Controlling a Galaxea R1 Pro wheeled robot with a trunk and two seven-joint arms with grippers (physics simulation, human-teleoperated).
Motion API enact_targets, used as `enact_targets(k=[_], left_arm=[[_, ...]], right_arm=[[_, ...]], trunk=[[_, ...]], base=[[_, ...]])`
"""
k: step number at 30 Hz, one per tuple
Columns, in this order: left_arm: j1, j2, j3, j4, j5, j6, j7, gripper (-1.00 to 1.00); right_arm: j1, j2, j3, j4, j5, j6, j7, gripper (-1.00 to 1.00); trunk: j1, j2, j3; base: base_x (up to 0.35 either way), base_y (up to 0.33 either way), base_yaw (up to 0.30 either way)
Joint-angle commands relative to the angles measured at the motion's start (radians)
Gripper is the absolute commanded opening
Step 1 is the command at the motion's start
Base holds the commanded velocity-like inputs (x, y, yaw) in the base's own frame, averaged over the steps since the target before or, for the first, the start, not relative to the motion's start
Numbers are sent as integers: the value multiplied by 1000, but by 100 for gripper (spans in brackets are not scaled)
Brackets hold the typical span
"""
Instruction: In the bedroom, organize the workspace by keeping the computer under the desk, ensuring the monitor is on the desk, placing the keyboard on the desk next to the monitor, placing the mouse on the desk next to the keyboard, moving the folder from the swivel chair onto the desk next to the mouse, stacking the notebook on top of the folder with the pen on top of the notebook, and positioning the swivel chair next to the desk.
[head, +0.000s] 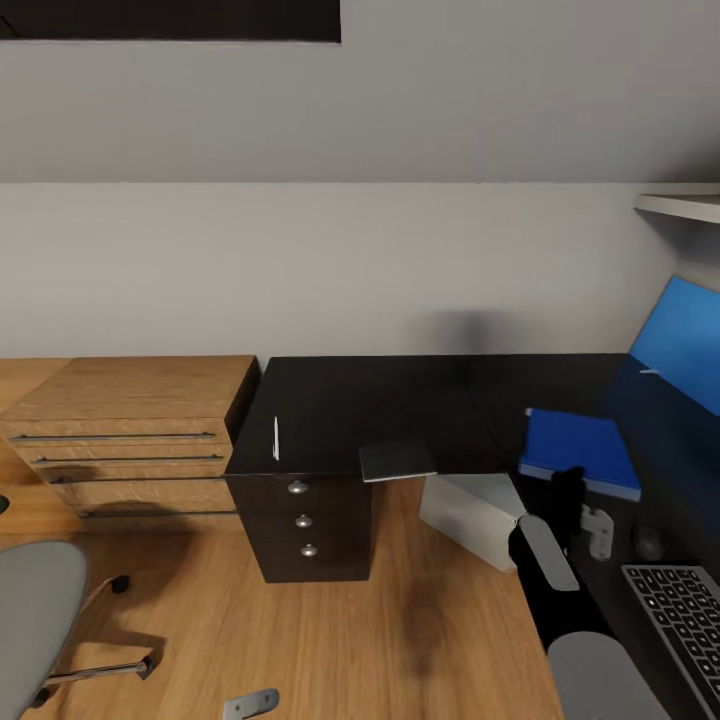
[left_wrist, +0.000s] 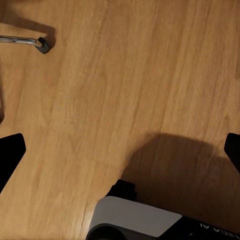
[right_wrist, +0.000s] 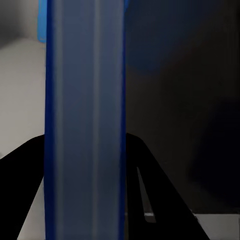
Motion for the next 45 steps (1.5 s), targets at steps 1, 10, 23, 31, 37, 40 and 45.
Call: enact_targets(k=[1,10,23,31,37,40,45], left_arm=[[-1,2,-6,-2,4,4,8,100],[-1,-4,-6,-2,4,3,8,100],[-1,-6,-6,-2,4,3,8,100],[-1,-5,-6,-2,4,3,8,100],[-1,-5,-6,-2,4,3,9,100],[-1,-5,-6,-2,4,3,9,100],[-1,-5,-6,-2,4,3,9,100]], right_arm=[[-1,1,-13,-1,4,0,-6,-100],[-1,1,-34,-1,3,0,-6,-100],[-1,0,-35,-3,3,2,-6,-100],[-1,0,-34,-4,4,0,-5,-100],[-1,-2,-35,-3,8,-1,-5,-100],[-1,-35,-36,0,5,6,-11,-100],[-1,-66,-39,17,4,9,-12,-100]], trunk=[[0,-1,-1],[0,-1,-1],[0,-1,-1],[0,-1,-1],[0,-1,-1],[0,-1,-1],[0,-1,-1]], base=[[0,0,0],[0,0,0],[192,-2,0],[117,-69,0],[7,-5,0],[0,0,0],[0,0,0]])
